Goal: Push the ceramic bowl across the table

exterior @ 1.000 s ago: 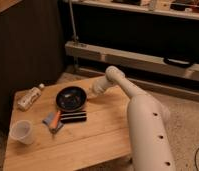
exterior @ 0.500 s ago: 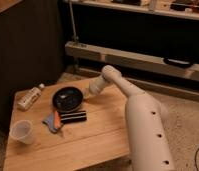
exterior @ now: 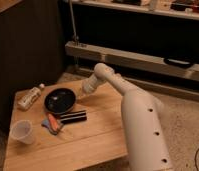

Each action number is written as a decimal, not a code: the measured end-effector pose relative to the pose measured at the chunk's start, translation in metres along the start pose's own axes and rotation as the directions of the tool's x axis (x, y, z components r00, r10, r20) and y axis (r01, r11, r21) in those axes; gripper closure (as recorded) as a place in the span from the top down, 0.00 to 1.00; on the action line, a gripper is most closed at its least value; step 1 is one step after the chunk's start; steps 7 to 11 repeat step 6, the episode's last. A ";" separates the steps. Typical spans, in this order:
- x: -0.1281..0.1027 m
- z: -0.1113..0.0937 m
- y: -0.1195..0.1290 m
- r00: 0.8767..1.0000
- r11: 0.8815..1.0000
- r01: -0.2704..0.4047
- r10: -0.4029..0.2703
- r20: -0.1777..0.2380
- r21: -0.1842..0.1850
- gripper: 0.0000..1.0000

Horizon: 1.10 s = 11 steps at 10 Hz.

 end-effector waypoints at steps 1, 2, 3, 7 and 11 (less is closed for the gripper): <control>-0.002 0.000 0.000 1.000 1.000 0.006 -0.006 0.002 -0.006 0.00; -0.006 0.003 -0.001 1.000 1.000 0.009 -0.008 0.010 -0.013 0.00; -0.012 0.006 -0.002 0.999 1.000 0.011 -0.010 0.031 -0.018 0.00; -0.016 -0.007 -0.005 0.983 0.998 -0.008 -0.004 0.186 0.063 0.00; -0.016 -0.007 -0.005 0.983 0.998 -0.008 -0.004 0.186 0.063 0.00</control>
